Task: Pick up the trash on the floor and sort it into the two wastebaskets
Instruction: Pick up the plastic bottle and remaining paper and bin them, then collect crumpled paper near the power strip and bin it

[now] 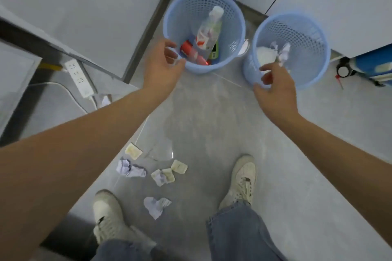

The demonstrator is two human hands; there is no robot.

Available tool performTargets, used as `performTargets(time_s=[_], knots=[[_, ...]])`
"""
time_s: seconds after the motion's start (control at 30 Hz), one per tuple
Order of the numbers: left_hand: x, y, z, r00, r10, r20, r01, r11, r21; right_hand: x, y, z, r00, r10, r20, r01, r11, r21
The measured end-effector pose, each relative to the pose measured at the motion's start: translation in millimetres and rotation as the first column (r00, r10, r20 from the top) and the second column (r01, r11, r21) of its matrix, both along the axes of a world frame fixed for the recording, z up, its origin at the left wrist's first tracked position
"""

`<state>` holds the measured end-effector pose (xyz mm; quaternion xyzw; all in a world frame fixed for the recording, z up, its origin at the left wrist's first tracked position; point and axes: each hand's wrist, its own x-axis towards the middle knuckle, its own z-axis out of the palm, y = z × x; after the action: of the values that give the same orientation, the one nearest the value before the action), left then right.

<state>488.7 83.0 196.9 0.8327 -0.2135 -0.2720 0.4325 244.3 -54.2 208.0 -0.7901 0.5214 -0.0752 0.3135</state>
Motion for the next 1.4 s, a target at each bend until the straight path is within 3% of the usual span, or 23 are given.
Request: performTargets(time_s=[0.13, 0.4, 0.5, 0.63, 0.8, 0.97, 1.07, 1.3, 1.4], knots=[[-25.4, 91.2, 0.3, 0.995, -0.097, -0.032, 0.1, 0.99, 0.097, -11.8, 104.7, -11.9, 0.994, 0.108, -0.001, -0.107, 0.989, 0.105], [-92.5, 278.4, -44.6, 0.955, -0.276, -0.11, 0.297, 0.905, 0.306, -54.3, 283.4, -73.4, 0.941, 0.262, -0.212, -0.174, 0.916, 0.361], [-117.5, 336.7, -77.4, 0.926, -0.348, -0.146, 0.375, 0.804, 0.461, -69.4, 323.9, -101.0, 0.906, 0.334, -0.261, -0.211, 0.889, 0.406], [-158.4, 396.9, -113.5, 0.839, -0.504, -0.205, 0.531, 0.675, 0.513, -87.9, 357.3, -134.0, 0.868, 0.425, -0.255, -0.303, 0.862, 0.406], [-167.2, 397.2, -145.9, 0.885, -0.465, -0.026, 0.41, 0.751, 0.517, -90.3, 370.0, -170.4, 0.867, 0.438, -0.239, -0.352, 0.876, 0.329], [-156.5, 368.4, -178.4, 0.853, -0.475, 0.218, 0.329, 0.813, 0.481, -59.0, 364.3, -209.0, 0.901, 0.373, -0.222, -0.323, 0.918, 0.232], [-138.5, 356.3, -198.1, 0.816, -0.489, 0.308, 0.267, 0.792, 0.548, -33.6, 366.3, -230.3, 0.882, 0.38, -0.279, -0.333, 0.921, 0.203], [-76.9, 358.7, -229.0, 0.75, -0.536, 0.386, 0.285, 0.79, 0.543, -0.8, 417.4, -266.3, 0.866, 0.329, -0.377, -0.311, 0.944, 0.108], [-61.7, 367.9, -236.6, 0.716, -0.636, 0.286, 0.388, 0.704, 0.595, 8.1, 435.5, -274.3, 0.869, 0.311, -0.384, -0.303, 0.949, 0.084]])
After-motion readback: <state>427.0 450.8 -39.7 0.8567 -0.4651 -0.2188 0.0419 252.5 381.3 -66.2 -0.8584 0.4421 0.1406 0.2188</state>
